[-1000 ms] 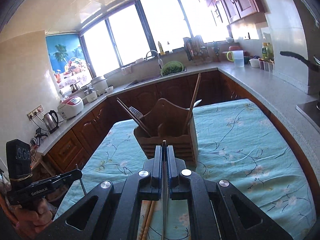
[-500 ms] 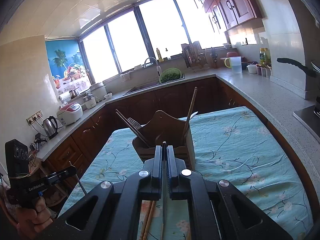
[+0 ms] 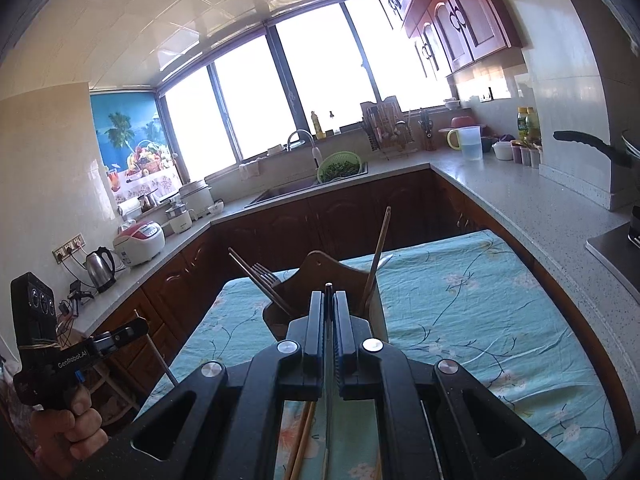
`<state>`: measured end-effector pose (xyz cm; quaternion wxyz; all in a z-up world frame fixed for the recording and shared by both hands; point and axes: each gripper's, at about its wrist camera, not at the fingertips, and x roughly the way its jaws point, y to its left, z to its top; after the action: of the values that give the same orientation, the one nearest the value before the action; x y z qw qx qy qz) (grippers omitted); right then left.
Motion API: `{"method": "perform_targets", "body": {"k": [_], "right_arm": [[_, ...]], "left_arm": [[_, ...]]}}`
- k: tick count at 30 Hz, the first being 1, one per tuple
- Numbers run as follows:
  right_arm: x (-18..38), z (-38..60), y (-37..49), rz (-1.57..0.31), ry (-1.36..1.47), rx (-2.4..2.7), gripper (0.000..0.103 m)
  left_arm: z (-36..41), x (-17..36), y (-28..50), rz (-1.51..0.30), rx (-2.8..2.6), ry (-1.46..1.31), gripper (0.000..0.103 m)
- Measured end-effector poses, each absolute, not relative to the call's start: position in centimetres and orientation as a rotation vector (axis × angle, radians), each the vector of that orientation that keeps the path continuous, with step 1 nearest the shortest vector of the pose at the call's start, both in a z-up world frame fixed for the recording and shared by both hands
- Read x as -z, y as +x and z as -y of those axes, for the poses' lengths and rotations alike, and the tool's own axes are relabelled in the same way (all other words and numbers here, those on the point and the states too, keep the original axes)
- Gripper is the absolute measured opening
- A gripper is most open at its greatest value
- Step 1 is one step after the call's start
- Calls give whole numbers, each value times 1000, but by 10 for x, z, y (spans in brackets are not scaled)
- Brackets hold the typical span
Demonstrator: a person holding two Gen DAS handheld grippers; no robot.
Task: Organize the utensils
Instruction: 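Lift both chopsticks up over the wooden holder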
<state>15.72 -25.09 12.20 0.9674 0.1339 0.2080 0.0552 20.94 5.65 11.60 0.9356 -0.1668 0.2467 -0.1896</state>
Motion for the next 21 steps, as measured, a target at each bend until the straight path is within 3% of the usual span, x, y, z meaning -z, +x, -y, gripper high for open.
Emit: {"method": "perform_targets", "body": {"k": [13,21], "right_arm": [[-183,277,214,-252,287,-58,4],[-173,279,249,-248,261,-5,4]], "left_arm": [[-47,-163,280,-305,309,-373,2],[-28,-125,321,-253,226,-431,2]]}}
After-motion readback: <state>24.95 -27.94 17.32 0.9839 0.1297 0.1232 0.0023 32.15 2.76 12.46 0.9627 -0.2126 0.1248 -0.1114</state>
